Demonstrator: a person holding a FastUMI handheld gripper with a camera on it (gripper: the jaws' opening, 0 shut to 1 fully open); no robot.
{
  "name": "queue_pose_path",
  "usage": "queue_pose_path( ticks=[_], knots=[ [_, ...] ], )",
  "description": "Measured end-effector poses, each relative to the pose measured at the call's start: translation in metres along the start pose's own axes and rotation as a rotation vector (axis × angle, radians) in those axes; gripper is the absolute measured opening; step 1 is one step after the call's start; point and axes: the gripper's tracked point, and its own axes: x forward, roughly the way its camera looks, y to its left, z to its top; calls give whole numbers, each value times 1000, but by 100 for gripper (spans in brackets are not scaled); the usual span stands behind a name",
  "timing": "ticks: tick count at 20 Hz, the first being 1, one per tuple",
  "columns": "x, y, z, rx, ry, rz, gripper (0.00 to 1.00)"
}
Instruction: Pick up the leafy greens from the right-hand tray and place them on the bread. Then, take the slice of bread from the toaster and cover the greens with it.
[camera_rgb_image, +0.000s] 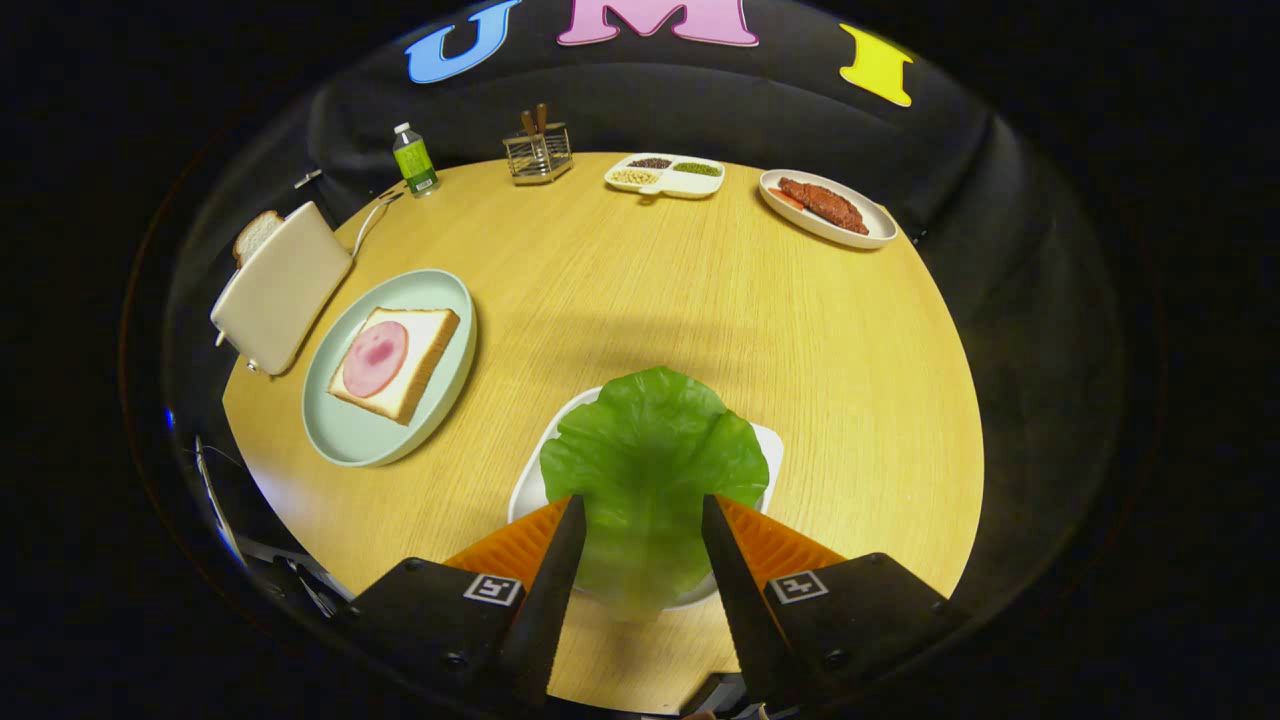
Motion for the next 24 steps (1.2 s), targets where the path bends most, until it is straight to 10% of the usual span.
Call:
queue_pose_path(
  ticks=[7,8,10,24],
  knots=[
    [19,-2,-8,-7,49,-12,55],
    [18,-3,-7,-14,46,-12,28],
    [18,-2,-8,-32,46,-12,8],
    [-92,46,74,-45,-201,108,6]
  ],
)
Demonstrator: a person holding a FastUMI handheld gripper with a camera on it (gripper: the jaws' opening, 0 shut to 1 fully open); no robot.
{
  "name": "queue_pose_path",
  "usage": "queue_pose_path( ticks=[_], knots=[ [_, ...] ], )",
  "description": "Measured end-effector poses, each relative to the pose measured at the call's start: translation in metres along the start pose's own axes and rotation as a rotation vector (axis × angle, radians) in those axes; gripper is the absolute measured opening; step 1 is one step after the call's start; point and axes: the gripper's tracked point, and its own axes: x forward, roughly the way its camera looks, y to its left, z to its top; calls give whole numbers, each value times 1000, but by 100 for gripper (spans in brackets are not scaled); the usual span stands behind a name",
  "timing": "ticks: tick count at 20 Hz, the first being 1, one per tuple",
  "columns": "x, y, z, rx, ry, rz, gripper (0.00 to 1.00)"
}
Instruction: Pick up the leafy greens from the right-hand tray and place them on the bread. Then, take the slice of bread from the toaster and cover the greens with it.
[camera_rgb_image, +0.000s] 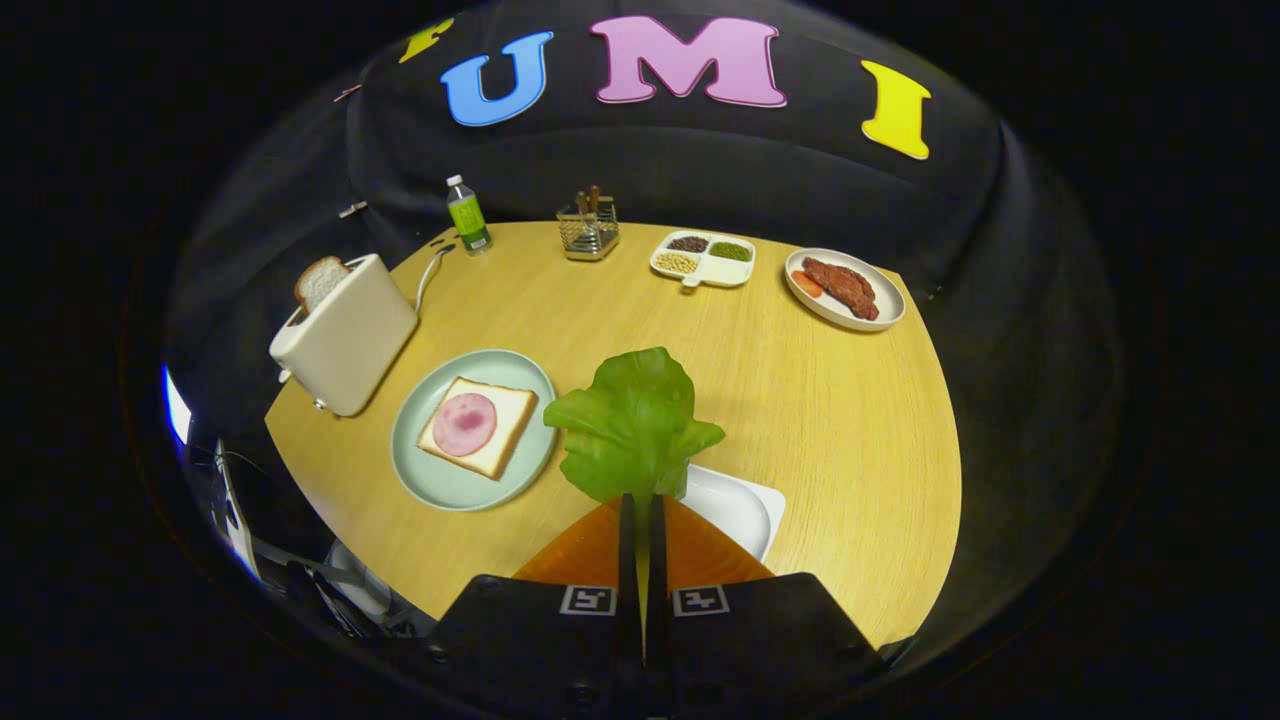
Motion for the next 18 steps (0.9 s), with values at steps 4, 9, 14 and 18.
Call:
queue_pose_path(
  ticks=[4,9,14,18],
  knots=[
    [-3,45,25,-68,-36,58,6],
    [11,103,36,-115,-26,127,6],
    [40,147,47,-123,-3,168,6],
    [72,174,46,-162,25,183,6]
  ],
)
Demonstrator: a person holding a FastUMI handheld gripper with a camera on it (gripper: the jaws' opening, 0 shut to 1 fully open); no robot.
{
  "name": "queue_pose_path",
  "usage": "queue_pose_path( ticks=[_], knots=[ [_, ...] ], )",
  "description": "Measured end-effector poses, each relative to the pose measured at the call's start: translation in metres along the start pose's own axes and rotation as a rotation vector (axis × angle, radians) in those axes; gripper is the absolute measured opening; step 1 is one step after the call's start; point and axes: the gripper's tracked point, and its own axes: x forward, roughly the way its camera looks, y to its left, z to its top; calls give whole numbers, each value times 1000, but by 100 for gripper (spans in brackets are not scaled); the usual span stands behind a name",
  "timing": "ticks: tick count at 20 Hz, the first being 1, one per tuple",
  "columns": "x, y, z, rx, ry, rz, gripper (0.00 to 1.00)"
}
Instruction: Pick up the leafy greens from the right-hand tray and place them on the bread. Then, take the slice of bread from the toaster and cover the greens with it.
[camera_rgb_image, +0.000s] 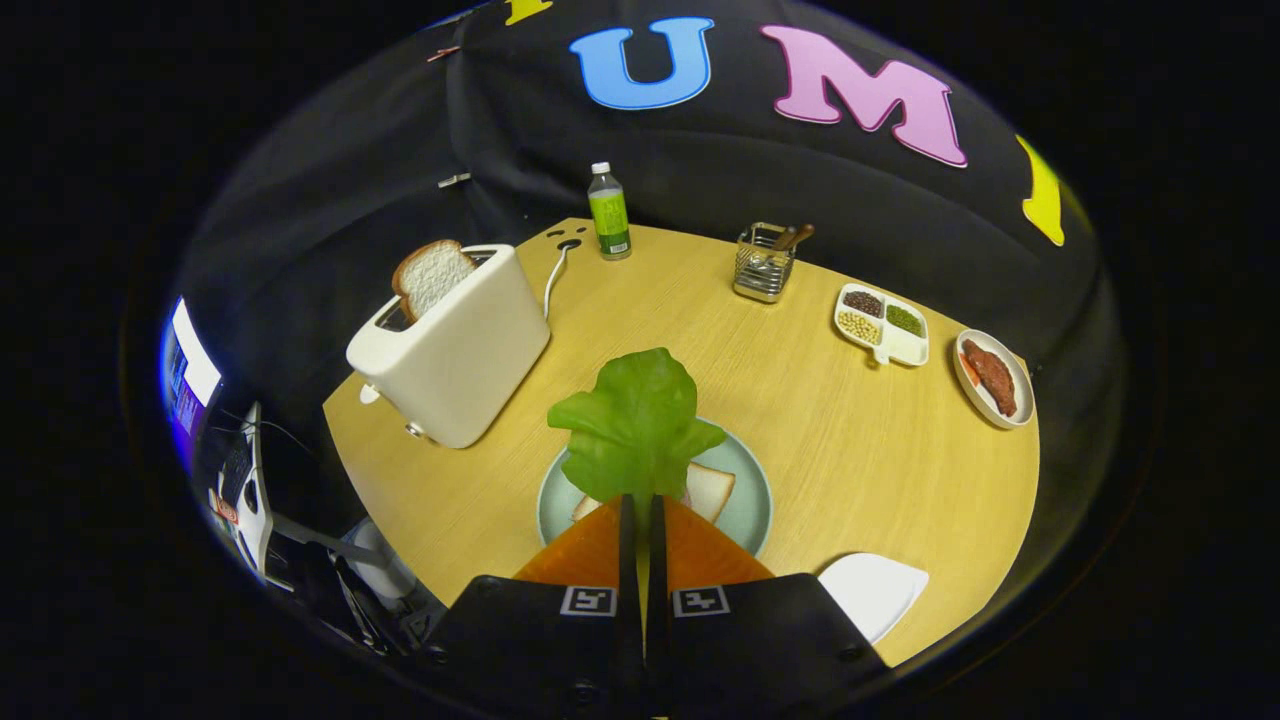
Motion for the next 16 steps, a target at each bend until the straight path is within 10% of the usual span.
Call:
queue_pose_path(
  ticks=[3,8,16],
  knots=[
    [25,-1,-9,-19,33,-33,8],
    [38,-6,-15,8,52,-51,89],
    [-1,16,29,77,-84,39,96]
  ],
)
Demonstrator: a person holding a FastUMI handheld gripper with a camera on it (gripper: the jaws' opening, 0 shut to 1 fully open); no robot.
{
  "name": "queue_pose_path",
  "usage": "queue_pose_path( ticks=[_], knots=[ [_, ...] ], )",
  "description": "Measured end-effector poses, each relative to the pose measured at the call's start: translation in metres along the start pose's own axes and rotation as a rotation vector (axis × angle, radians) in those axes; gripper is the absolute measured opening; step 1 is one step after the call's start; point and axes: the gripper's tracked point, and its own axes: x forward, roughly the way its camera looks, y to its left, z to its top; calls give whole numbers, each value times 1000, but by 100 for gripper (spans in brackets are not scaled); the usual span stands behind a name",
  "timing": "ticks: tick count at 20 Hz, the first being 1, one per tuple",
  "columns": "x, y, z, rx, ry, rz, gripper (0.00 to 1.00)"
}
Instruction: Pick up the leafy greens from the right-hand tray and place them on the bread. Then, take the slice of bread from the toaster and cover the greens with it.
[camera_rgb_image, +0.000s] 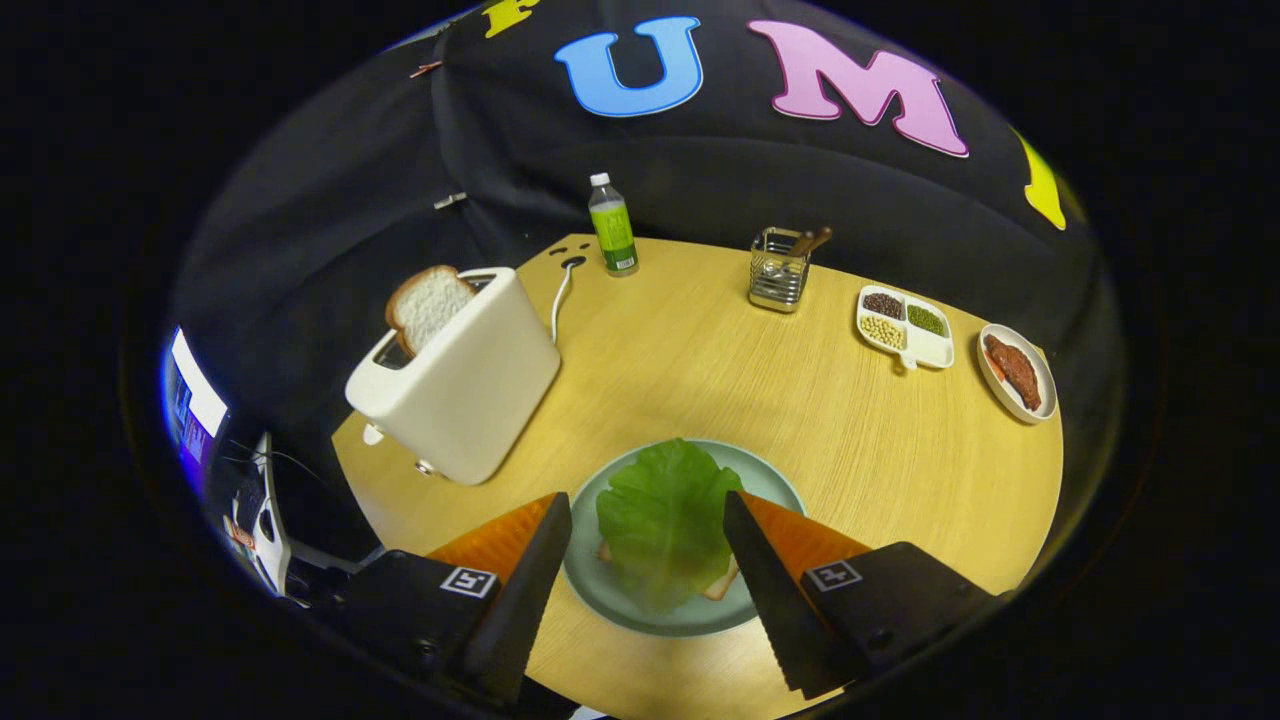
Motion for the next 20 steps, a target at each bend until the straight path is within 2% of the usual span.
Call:
queue_pose_path(
  ticks=[4,10,14,20],
  knots=[
    [-26,27,43,-34,-88,38,95],
    [-36,105,106,-44,-189,122,95],
    [-16,151,121,-32,-192,146,95],
    [35,198,127,69,-143,136,95]
  ],
)
